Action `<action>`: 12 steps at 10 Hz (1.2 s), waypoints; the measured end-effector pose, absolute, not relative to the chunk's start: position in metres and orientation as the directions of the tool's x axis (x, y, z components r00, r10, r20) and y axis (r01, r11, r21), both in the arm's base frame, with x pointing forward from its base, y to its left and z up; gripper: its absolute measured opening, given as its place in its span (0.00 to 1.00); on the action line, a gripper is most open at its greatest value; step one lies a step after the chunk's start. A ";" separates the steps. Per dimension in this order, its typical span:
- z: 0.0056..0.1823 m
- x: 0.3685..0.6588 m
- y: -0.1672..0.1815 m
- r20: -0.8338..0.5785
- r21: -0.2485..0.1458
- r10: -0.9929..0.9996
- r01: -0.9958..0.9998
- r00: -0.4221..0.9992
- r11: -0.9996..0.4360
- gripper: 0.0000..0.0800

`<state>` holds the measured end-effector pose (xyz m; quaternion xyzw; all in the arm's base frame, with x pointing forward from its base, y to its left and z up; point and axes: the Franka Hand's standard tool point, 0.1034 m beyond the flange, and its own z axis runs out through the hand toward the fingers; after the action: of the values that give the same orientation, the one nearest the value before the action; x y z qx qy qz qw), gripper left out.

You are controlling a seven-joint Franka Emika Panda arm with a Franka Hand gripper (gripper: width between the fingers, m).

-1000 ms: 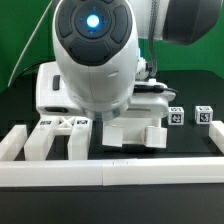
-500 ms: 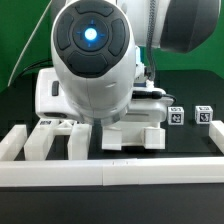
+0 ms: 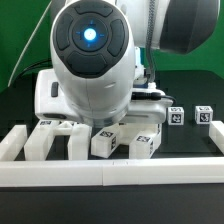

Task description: Assemble chair

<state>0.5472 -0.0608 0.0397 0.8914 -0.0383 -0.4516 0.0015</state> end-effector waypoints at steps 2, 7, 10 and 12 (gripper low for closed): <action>0.040 0.547 -0.061 -0.805 0.037 -0.070 -0.067 0.589 -0.997 0.79; 0.040 0.547 -0.062 -0.805 0.037 -0.070 -0.068 0.589 -0.997 0.81; 0.057 0.558 -0.075 -0.787 0.027 -0.071 -0.081 0.613 -0.996 0.81; 0.087 0.571 -0.081 -0.742 0.011 -0.055 -0.071 0.668 -0.997 0.81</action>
Offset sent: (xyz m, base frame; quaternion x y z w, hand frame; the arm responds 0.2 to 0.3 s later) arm 0.0000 0.0000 0.0000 0.0000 0.0000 0.0000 1.0000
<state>0.5706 -0.0808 0.0866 0.9133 -0.0345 -0.4057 -0.0095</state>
